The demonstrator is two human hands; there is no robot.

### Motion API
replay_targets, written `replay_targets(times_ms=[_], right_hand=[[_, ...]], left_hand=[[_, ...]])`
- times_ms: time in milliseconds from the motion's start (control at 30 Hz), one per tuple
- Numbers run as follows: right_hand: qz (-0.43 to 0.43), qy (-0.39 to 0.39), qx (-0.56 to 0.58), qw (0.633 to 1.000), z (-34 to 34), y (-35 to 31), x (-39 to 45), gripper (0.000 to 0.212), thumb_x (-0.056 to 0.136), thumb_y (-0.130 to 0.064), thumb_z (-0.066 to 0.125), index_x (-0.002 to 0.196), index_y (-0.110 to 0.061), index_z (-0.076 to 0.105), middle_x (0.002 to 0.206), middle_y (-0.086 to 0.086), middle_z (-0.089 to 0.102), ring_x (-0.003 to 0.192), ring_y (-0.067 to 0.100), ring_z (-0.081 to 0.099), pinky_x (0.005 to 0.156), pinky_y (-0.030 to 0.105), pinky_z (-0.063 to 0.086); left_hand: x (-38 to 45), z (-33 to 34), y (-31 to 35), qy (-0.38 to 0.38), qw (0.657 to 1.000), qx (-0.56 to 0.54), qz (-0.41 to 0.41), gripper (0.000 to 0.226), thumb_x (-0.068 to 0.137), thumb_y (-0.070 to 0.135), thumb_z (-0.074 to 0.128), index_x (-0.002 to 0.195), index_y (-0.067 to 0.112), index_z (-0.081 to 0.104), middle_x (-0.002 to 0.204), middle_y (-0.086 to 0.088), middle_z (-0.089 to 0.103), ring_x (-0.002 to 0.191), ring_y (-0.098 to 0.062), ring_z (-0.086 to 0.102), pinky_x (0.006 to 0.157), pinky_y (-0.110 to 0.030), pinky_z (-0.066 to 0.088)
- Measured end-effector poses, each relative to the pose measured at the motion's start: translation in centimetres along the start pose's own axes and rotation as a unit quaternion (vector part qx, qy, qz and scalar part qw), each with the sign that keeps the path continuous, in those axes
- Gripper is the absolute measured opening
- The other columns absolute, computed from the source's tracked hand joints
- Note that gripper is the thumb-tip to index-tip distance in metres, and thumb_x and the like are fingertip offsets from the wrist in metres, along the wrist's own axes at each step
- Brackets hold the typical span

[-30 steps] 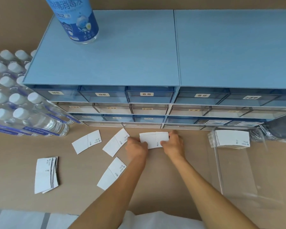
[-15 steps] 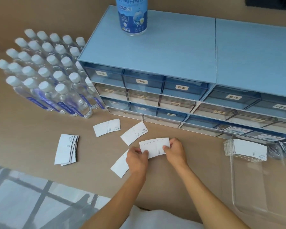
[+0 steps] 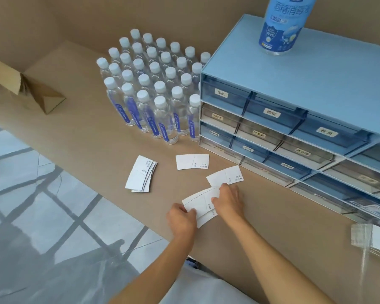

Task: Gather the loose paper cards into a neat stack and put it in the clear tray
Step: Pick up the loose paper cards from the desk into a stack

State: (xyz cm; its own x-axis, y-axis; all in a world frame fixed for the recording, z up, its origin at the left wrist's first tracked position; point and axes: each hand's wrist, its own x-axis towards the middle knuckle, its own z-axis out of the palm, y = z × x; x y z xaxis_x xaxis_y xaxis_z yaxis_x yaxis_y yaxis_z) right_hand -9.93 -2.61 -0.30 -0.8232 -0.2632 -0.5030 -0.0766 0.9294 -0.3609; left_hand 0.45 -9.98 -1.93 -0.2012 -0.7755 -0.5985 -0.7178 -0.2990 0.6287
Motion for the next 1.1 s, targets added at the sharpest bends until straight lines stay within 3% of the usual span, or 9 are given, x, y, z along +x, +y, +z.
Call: replay_targets(times_ms=[433,667,767,833,1000,1100], right_hand=[[0.008,0.002,-0.036,0.999,0.6,-0.6,0.3,0.037,0.091,-0.025,0.063,0.122,-0.007,0.053,0.128,0.018,0.06,0.124,0.036,0.052,0.099,0.041,0.045],[0.023,-0.009,0.099,0.995,-0.2,0.9,0.6,0.03,0.083,-0.019,0.071,0.108,-0.002,0.066,0.116,0.014,0.069,0.115,0.035,0.061,0.092,0.041,0.052],[0.028,0.004,0.134,0.991,-1.1,1.8,1.0,0.024,0.082,-0.017,0.071,0.101,-0.002,0.07,0.111,0.014,0.072,0.11,0.035,0.063,0.088,0.041,0.054],[0.03,0.024,0.152,0.988,-1.8,2.2,1.5,0.024,0.081,-0.015,0.072,0.101,-0.002,0.069,0.111,0.015,0.072,0.108,0.036,0.064,0.088,0.042,0.055],[0.055,0.061,0.173,0.981,-3.6,2.8,3.4,0.031,0.083,-0.016,0.073,0.11,-0.003,0.066,0.116,0.015,0.069,0.106,0.034,0.065,0.087,0.037,0.055],[0.074,0.074,0.188,0.977,-4.2,2.8,4.8,0.03,0.084,-0.016,0.073,0.11,-0.003,0.063,0.117,0.015,0.067,0.105,0.033,0.065,0.08,0.032,0.052]], left_hand=[[0.2,-0.1,0.2,-0.013,0.998,0.062,-0.028,0.012,0.082,0.012,0.064,0.087,0.015,0.053,0.082,-0.004,0.06,0.068,-0.02,0.055,0.056,-0.028,0.039],[0.3,0.0,0.3,-0.016,0.999,0.02,-0.042,0.018,0.079,0.01,0.066,0.084,0.021,0.052,0.086,-0.002,0.063,0.07,-0.018,0.06,0.053,-0.027,0.041],[0.3,0.8,0.8,-0.049,0.997,-0.01,-0.062,0.009,0.077,0.008,0.068,0.083,0.01,0.062,0.078,-0.006,0.067,0.07,-0.025,0.065,0.06,-0.03,0.05],[0.1,1.5,1.5,-0.063,0.996,-0.031,-0.056,0.003,0.077,0.006,0.068,0.078,0.005,0.067,0.072,-0.006,0.066,0.063,-0.023,0.06,0.058,-0.028,0.047],[0.3,3.4,4.6,-0.082,0.995,-0.055,-0.029,0.009,0.082,0.006,0.066,0.09,0.005,0.064,0.076,-0.003,0.063,0.058,-0.015,0.055,0.049,-0.024,0.038],[0.6,4.7,6.4,-0.086,0.996,-0.03,-0.012,0.001,0.084,0.007,0.063,0.084,0.006,0.062,0.074,-0.004,0.061,0.062,-0.022,0.056,0.05,-0.024,0.039]])
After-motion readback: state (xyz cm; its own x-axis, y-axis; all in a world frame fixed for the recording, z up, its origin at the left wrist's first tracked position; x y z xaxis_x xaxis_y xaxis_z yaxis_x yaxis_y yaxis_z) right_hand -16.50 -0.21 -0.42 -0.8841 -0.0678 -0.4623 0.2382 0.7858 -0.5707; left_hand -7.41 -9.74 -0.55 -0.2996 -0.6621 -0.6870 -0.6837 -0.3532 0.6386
